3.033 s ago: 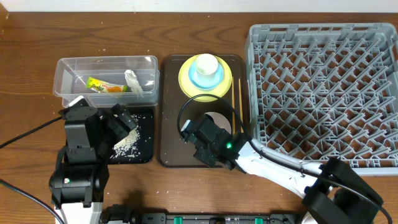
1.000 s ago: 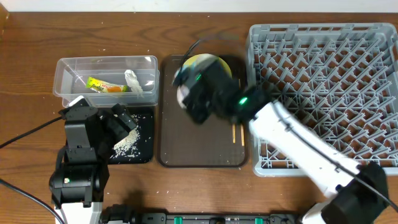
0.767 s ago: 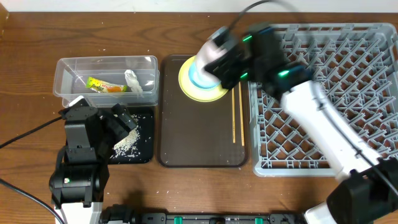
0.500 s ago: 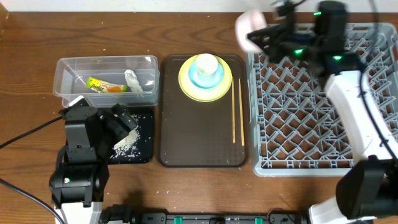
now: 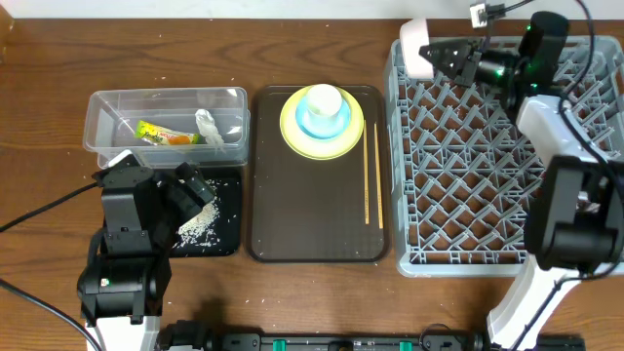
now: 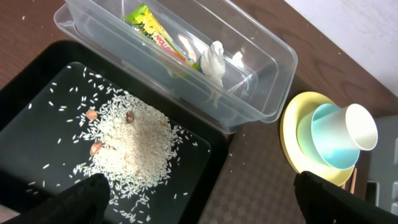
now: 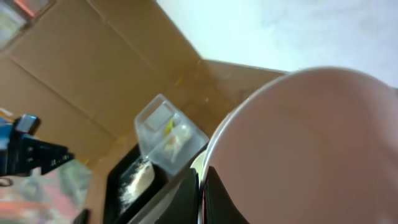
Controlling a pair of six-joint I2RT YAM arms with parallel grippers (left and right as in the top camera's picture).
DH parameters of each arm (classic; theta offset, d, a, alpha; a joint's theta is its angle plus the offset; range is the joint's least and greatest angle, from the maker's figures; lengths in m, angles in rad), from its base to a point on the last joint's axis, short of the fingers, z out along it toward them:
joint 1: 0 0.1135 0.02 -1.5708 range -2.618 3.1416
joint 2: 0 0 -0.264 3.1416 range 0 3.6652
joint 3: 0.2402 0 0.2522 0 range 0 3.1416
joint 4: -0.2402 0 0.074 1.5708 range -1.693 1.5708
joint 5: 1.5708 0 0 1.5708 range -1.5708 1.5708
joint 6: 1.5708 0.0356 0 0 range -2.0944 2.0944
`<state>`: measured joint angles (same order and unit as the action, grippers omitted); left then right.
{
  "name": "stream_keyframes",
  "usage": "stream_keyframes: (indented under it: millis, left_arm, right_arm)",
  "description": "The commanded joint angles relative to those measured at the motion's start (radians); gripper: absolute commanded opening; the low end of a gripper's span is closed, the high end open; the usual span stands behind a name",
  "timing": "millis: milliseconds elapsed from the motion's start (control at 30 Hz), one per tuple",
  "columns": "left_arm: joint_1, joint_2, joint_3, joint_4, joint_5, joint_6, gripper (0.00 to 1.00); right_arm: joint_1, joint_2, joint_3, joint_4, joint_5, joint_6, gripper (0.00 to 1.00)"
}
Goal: Sort waste into correct bins and load items into the dishwasher rack
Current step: 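Lower the white bowl into the back-left slots of the rack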
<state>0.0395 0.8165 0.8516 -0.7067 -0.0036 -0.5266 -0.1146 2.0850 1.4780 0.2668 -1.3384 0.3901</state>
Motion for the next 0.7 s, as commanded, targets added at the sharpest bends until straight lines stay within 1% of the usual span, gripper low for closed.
stream_keyframes:
  millis: [0,200,400,667]
  left_arm:
    - [0.007,-0.001,0.018,0.000,-0.009,0.002,0.98]
    - [0.007,-0.001,0.018,0.000,-0.009,0.002,0.98]
    - [0.007,-0.001,0.018,0.000,-0.008,0.002,0.98]
    - [0.007,-0.001,0.018,0.000,-0.009,0.002,0.98]
  right_arm:
    - [-0.011,0.039,0.011,0.030,-0.081,0.111,0.01]
    - [-0.009,0.066,0.011,0.029,-0.081,0.112,0.01]
    - [-0.007,0.066,0.011,0.029,-0.079,0.158,0.01]
    - [0.011,0.066,0.011,0.028,0.030,0.262,0.01]
